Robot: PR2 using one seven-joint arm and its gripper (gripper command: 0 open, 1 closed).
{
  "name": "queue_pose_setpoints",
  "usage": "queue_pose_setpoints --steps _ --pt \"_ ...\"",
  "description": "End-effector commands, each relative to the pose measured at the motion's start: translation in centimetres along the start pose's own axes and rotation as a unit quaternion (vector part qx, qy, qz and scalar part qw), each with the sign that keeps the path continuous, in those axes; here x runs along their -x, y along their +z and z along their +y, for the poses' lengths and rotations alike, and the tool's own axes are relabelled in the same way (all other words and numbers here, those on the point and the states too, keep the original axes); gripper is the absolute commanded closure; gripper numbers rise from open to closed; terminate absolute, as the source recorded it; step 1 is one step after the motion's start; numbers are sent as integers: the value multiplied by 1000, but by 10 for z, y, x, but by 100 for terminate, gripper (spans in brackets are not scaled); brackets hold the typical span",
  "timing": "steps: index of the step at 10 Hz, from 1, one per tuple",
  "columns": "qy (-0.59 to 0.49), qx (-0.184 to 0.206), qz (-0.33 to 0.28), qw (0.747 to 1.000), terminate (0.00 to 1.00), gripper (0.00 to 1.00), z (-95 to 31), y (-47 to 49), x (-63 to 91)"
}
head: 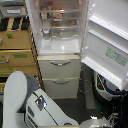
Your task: Opening the fridge
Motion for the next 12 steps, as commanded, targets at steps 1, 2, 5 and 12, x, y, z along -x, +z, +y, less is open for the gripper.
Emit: queue_pose_setpoints --steps 1,2,5,12 --pt "391 -270 77 877 0 0 185 78 349" --pt "445 -276 66 849 0 0 190 92 415" --pt "547 -300 72 778 0 0 162 115 585" --pt "684 -396 111 603 100 0 -8 138 807"
